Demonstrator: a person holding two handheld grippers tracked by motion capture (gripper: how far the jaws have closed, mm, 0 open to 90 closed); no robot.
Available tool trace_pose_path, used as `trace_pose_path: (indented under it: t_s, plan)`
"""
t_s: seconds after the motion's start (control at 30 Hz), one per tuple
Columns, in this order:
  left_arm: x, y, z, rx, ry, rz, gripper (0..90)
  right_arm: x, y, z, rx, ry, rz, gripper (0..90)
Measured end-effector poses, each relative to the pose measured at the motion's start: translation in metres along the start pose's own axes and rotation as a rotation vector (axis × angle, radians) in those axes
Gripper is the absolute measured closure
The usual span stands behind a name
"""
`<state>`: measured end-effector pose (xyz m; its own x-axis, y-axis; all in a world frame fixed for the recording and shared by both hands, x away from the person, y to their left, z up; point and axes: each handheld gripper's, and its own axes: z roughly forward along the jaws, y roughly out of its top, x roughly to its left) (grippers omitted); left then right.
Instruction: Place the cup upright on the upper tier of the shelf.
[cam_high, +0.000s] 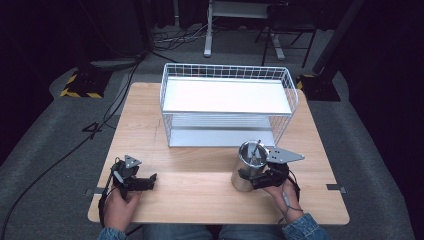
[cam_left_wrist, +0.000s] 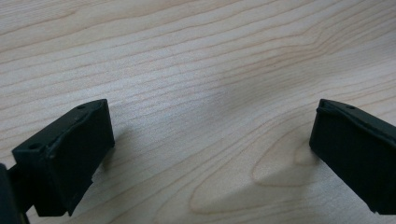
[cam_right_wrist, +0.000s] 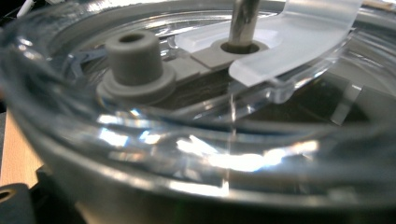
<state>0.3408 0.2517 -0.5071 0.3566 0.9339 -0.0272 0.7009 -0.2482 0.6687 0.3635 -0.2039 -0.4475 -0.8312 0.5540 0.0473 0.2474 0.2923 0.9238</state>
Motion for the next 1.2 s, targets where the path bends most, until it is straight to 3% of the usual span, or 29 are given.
trace_pose_path:
  t_s: [0.2,1.2]
  plan:
    - [0.0,0.0,0.0,0.0,0.0,0.001,0.2,0.001,0.01,-0.004,0.002,-0.009,-0.016,3.6]
    - [0.0,0.0,0.0,0.0,-0.001,0.002,0.2,-0.004,0.094,-0.028,0.002,-0.056,-0.095,3.6]
